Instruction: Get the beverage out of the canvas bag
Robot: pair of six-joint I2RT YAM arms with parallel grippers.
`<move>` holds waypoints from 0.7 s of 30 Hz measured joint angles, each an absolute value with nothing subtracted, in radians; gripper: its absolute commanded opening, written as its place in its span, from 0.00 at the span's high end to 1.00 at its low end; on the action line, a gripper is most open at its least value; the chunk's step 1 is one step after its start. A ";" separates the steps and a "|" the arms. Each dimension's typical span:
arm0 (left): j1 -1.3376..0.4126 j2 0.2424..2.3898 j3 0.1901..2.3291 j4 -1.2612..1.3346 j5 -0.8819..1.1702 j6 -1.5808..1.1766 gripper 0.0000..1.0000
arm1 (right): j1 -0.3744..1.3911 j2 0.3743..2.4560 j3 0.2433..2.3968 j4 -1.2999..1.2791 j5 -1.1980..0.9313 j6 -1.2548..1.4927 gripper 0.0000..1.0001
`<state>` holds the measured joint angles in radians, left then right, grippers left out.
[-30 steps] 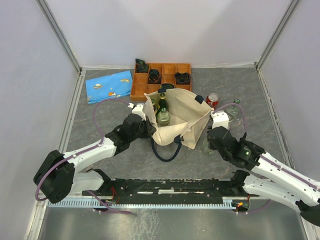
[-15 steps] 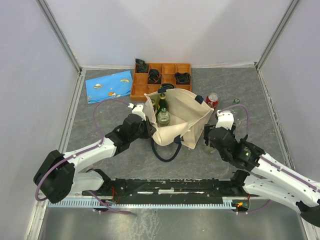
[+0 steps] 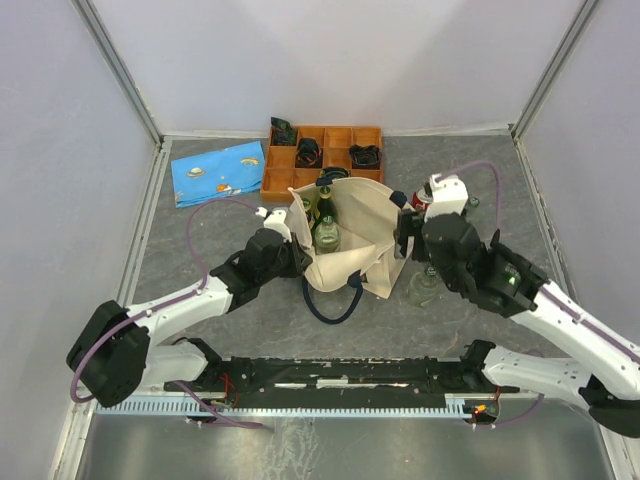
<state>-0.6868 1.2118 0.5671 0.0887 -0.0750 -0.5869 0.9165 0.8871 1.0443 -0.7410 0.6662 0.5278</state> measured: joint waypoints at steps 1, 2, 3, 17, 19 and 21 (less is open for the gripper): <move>-0.687 1.211 0.565 0.090 -0.075 -0.587 0.79 | 0.916 0.915 1.099 -0.742 0.652 0.510 0.19; -0.687 1.209 0.563 0.093 -0.075 -0.587 0.79 | 0.917 0.949 1.159 -0.740 0.636 0.490 0.19; -0.687 1.207 0.561 0.094 -0.075 -0.587 0.79 | 0.920 0.976 1.202 -0.734 0.622 0.472 0.19; -0.687 1.069 0.484 0.107 -0.119 -0.622 0.79 | 0.945 1.329 1.324 -0.565 0.416 0.358 0.24; -0.687 1.031 0.469 0.107 -0.137 -0.628 0.78 | 0.945 1.363 1.313 -0.539 0.397 0.357 0.25; -0.687 1.006 0.459 0.107 -0.156 -0.629 0.78 | 0.945 1.402 1.312 -0.508 0.383 0.356 0.26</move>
